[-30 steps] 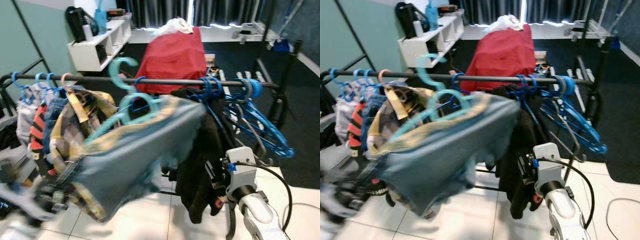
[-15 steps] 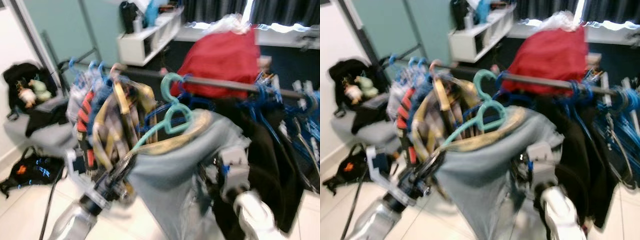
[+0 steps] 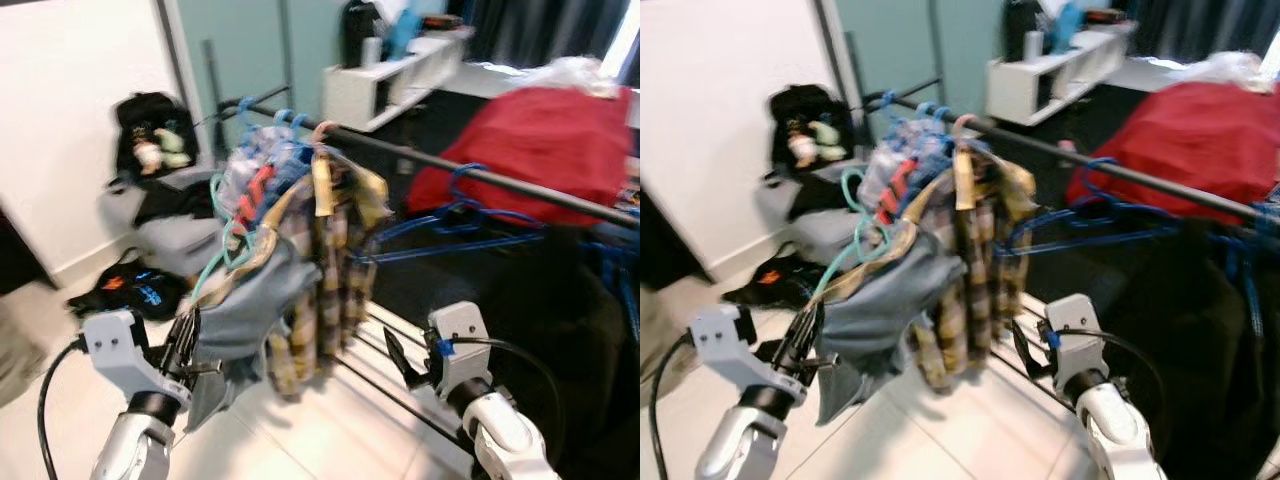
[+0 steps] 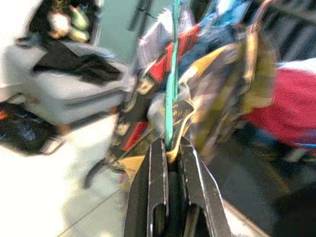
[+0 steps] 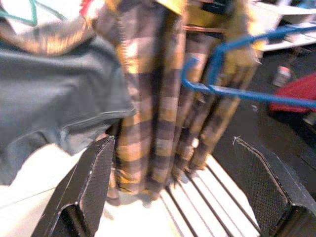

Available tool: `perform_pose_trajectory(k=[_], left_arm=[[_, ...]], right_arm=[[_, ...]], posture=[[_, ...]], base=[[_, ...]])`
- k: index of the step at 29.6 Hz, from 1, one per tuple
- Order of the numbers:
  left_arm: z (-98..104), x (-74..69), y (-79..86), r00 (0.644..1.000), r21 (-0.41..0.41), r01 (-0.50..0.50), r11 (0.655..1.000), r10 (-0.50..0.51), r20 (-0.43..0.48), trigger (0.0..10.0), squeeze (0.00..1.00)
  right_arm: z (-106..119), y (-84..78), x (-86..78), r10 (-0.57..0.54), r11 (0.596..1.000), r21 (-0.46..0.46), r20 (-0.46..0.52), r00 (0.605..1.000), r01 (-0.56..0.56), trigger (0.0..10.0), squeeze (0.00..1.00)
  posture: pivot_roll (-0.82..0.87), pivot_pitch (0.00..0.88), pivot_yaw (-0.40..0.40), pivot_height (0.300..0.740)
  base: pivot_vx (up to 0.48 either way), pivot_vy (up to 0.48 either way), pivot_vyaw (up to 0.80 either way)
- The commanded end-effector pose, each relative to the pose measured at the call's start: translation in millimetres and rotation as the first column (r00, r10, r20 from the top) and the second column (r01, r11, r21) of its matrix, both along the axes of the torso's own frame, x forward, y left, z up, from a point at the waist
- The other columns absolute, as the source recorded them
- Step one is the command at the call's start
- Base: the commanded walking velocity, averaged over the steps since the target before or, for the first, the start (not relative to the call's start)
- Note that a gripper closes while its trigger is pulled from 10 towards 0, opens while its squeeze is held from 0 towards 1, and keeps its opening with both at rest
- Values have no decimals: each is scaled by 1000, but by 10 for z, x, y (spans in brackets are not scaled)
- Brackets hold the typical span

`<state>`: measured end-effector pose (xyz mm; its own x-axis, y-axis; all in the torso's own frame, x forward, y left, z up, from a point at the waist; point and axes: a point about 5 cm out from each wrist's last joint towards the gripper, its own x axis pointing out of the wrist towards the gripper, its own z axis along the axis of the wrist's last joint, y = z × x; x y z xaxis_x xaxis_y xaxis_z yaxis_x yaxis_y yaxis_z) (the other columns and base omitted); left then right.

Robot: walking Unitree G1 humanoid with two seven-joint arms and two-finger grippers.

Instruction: Hang hanger

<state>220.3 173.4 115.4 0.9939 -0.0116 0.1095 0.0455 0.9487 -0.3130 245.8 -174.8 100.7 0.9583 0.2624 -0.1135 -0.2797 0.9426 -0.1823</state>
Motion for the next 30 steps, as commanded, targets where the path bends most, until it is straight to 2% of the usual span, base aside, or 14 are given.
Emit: perform_pose_trajectory(k=[1, 3, 4, 8, 10, 13, 14, 18, 20, 21, 27, 28, 30], left_arm=[[-43, -22, -29, 999, 34, -32, 999, 32, -17, 10000, 0], [-43, -22, -29, 999, 34, -32, 999, 32, -17, 10000, 0], [-92, -40, -29, 999, 57, -30, 998, 32, -40, 10000, 0], [-206, -41, -12, 995, 100, -30, 995, 39, -93, 10000, 0], [-266, -35, 5, 993, 181, -11, 983, 32, -113, 10000, 0], [-266, -35, 5, 993, 181, -11, 983, 32, -113, 10000, 0], [-287, -31, 30, 992, 222, -22, 975, 49, -115, 10000, 0], [-312, -35, 46, 991, 241, -33, 970, 63, -117, 10000, 0], [-330, -16, 25, 992, 295, -21, 955, 56, -112, 10000, 0], [-330, -16, 25, 992, 295, -21, 955, 56, -112, 10000, 0], [-346, 121, 50, 994, 326, -9, 945, 44, -101, 10000, 0], [-345, 213, 70, 995, 329, -9, 944, 42, -92, 10000, 0], [-343, 268, 80, 995, 331, -10, 944, 41, -86, 10000, 0]], right_arm=[[-38, 85, -93, 30, 999, 36, -25, 999, -29, 10000, 0], [-38, 85, -93, 30, 999, 36, -25, 999, -29, 10000, 0], [-92, 151, -167, 49, 998, 51, -47, 998, -46, 10000, 0], [-175, 217, -205, 60, 995, 80, -72, 996, -55, 10000, 0], [-225, 238, -156, 62, 992, 117, -80, 995, -52, 10000, 0], [-225, 238, -156, 62, 992, 117, -80, 995, -52, 10000, 0], [-249, 243, -116, 61, 988, 147, -86, 994, -48, 10000, 0], [-273, 251, -81, 67, 984, 171, -92, 993, -51, 10000, 0], [-304, 270, -51, 84, 971, 231, -107, 991, -57, 10000, 0], [-304, 270, -51, 84, 971, 231, -107, 991, -57, 10000, 0], [-285, 365, -74, 127, 963, 251, -100, 987, -99, 10000, 0], [-213, 370, -31, 125, 962, 251, -67, 990, -104, 10000, 0], [-151, 355, 17, 113, 964, 247, -40, 993, -100, 10000, 0]], posture=[[-91, 0, -20, 740], [-91, 0, -20, 740], [-80, 0, -20, 740], [-56, 0, -14, 740], [-40, 0, -14, 740], [-40, 0, -14, 740], [-23, 0, -15, 740], [-5, 0, -27, 740], [4, 0, -32, 740], [4, 0, -32, 740], [-11, 0, -27, 740], [-35, 0, -6, 740], [-37, 0, -2, 740]], base=[[0, 0, 700], [0, 0, 700], [0, 0, 694], [0, 0, 695], [0, 0, 697], [0, 0, 694], [0, 0, 700], [0, 0, 700], [0, 0, 681], [0, 0, 681], [0, 0, 677], [0, 0, 656], [0, 0, 656]])
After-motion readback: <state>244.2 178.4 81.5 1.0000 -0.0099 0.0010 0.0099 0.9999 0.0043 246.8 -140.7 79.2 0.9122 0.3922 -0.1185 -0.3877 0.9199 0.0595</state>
